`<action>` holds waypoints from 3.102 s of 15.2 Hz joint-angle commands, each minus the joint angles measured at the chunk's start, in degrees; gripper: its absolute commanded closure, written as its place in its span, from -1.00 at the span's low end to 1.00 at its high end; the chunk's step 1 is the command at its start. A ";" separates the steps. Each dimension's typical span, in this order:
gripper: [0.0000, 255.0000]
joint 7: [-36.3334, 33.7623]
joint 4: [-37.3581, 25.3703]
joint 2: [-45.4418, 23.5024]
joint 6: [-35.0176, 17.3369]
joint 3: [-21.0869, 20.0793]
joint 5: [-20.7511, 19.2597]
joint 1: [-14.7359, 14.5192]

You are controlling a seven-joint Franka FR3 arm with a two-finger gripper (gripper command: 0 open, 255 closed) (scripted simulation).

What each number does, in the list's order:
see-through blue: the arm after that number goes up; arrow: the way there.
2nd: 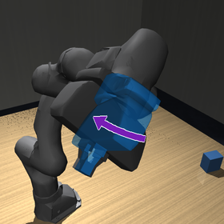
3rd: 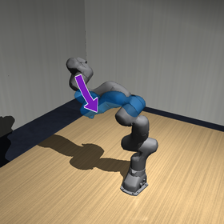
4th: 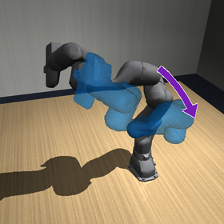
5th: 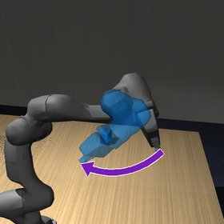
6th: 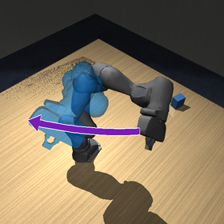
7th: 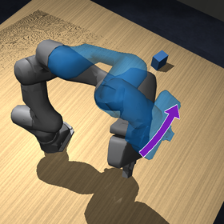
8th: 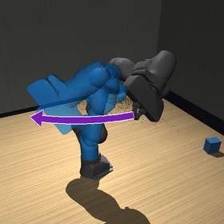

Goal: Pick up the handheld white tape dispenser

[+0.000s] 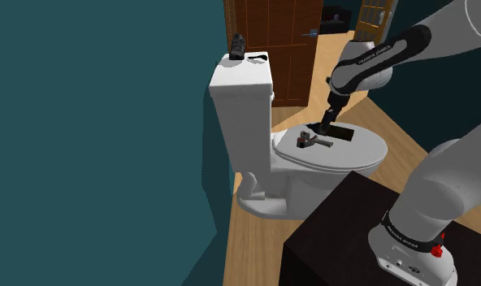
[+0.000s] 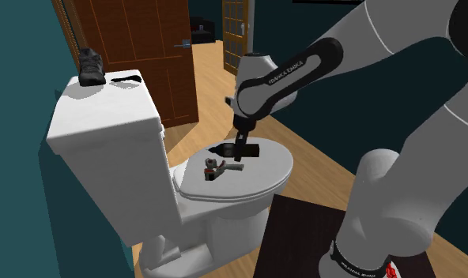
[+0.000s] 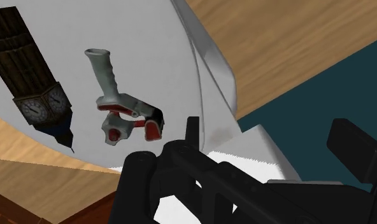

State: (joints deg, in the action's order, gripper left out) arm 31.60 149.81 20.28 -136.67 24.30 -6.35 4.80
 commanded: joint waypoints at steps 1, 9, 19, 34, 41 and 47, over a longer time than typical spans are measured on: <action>-1.00 3.92 -1.56 -5.36 -4.08 2.73 2.34 -1.06; -1.00 27.54 -10.65 -26.85 -13.40 8.25 25.14 -3.07; -1.00 48.84 -30.08 -51.10 -13.99 -2.20 46.52 11.30; 1.00 54.55 -40.46 -63.70 -16.10 -7.74 51.92 17.85; 1.00 54.55 -40.43 -63.68 -16.11 -7.74 51.92 17.85; 1.00 52.82 -38.94 -60.44 -14.27 -5.89 50.07 16.42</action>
State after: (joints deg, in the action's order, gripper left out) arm 84.73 110.50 -40.82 -151.21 18.09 44.03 21.52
